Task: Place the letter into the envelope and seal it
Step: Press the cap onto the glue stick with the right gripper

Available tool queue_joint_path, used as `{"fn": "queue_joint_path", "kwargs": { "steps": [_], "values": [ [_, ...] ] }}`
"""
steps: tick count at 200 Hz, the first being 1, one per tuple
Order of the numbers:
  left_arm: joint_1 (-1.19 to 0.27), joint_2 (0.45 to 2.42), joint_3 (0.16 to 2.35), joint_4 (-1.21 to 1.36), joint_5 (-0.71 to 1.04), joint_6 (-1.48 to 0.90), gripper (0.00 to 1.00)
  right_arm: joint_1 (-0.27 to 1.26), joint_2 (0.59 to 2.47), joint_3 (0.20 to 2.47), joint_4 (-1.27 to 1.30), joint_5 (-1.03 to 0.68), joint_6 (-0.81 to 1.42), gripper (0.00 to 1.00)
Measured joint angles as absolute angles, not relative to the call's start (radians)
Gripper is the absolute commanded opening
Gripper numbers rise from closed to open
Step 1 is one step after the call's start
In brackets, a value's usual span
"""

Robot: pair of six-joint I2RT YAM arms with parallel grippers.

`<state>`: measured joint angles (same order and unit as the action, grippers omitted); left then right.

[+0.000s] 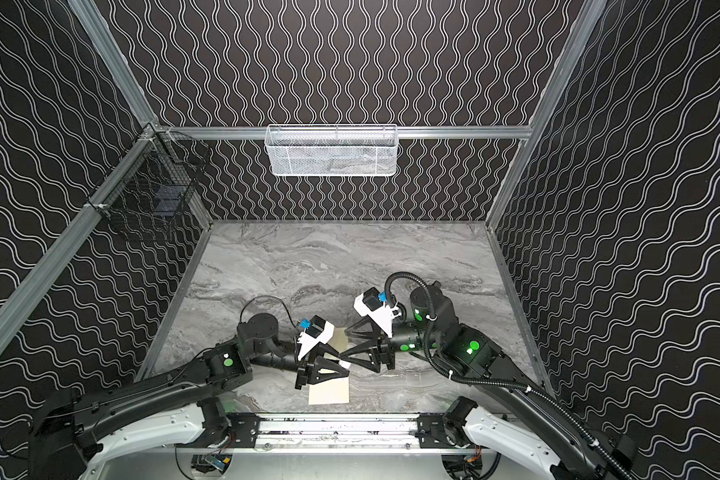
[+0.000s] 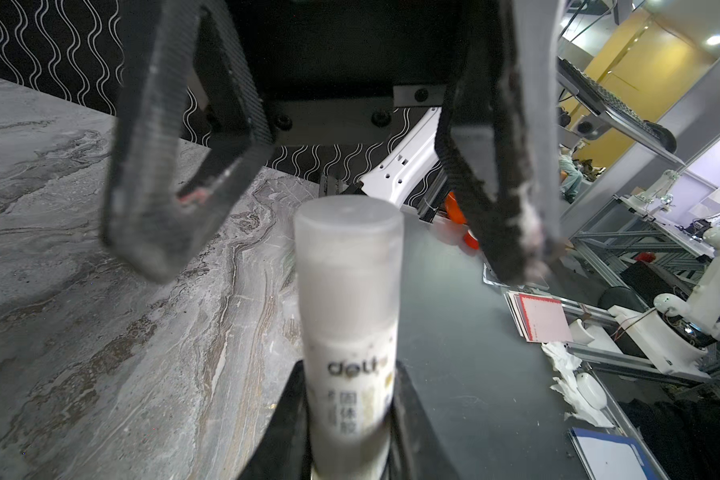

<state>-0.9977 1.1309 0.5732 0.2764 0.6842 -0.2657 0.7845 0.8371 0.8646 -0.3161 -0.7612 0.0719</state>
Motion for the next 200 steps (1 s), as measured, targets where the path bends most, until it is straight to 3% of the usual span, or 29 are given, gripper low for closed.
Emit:
{"fn": "queue_joint_path", "kwargs": {
  "steps": [71,131,200],
  "values": [
    [-0.998,1.127,0.574,0.276,0.692,-0.265,0.0,0.784,0.835,0.854,-0.321,-0.798,0.097,0.27],
    [-0.998,1.111,0.576,0.231,0.671,-0.281,0.0,0.783,0.853,0.834,-0.292,-0.809,0.116,0.13],
    [-0.962,1.103,0.588,0.087,0.665,-0.263,0.0,0.787,0.863,0.675,-0.064,-0.804,0.23,0.02]
  ]
}}
